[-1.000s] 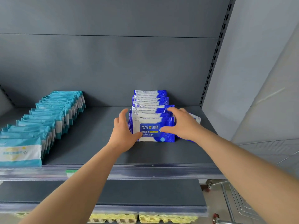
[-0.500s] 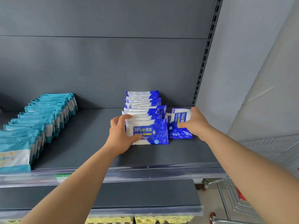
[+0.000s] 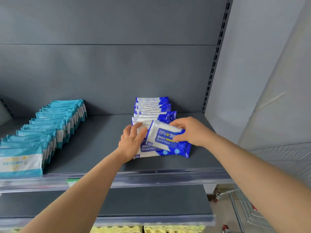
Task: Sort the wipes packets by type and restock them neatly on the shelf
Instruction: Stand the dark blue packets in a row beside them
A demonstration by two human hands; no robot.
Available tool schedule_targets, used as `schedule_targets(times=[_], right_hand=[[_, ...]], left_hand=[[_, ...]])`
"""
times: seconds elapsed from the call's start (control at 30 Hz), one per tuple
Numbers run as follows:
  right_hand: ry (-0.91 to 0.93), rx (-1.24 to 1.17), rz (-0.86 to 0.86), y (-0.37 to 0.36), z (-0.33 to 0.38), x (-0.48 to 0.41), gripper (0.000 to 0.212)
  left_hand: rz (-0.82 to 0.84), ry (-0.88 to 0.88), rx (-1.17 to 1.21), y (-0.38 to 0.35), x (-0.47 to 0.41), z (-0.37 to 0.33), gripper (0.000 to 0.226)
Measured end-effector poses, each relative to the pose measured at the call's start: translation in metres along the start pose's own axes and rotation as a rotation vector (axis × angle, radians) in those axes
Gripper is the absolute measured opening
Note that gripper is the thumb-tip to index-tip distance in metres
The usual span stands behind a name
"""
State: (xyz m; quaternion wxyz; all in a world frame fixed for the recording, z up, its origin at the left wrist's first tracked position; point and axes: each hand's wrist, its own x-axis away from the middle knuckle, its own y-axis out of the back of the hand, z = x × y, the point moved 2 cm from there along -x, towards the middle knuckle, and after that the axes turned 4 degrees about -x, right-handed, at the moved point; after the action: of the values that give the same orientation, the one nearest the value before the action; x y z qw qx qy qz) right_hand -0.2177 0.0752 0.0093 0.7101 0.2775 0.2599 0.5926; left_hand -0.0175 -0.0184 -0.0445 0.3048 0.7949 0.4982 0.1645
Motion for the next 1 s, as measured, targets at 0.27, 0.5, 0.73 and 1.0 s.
schedule_targets(times=[0.27, 0.5, 0.73, 1.0], right_hand=[[-0.094, 0.076, -0.286, 0.006, -0.029, -0.014, 0.017], [-0.245, -0.002, -0.219, 0.001, -0.042, -0.015, 0.053], [-0.317, -0.173, -0.36, 0.003, -0.061, -0.02, 0.058], [0.038, -0.58, -0.201, 0.043, -0.021, 0.021, 0.062]], left_hand=[[0.04, -0.097, -0.014, 0.002, 0.003, 0.006, 0.088], [0.04, -0.067, 0.014, 0.009, 0.002, 0.013, 0.088], [0.041, -0.05, 0.05, 0.008, 0.006, 0.009, 0.082], [0.087, -0.033, 0.086, 0.008, 0.01, 0.006, 0.085]])
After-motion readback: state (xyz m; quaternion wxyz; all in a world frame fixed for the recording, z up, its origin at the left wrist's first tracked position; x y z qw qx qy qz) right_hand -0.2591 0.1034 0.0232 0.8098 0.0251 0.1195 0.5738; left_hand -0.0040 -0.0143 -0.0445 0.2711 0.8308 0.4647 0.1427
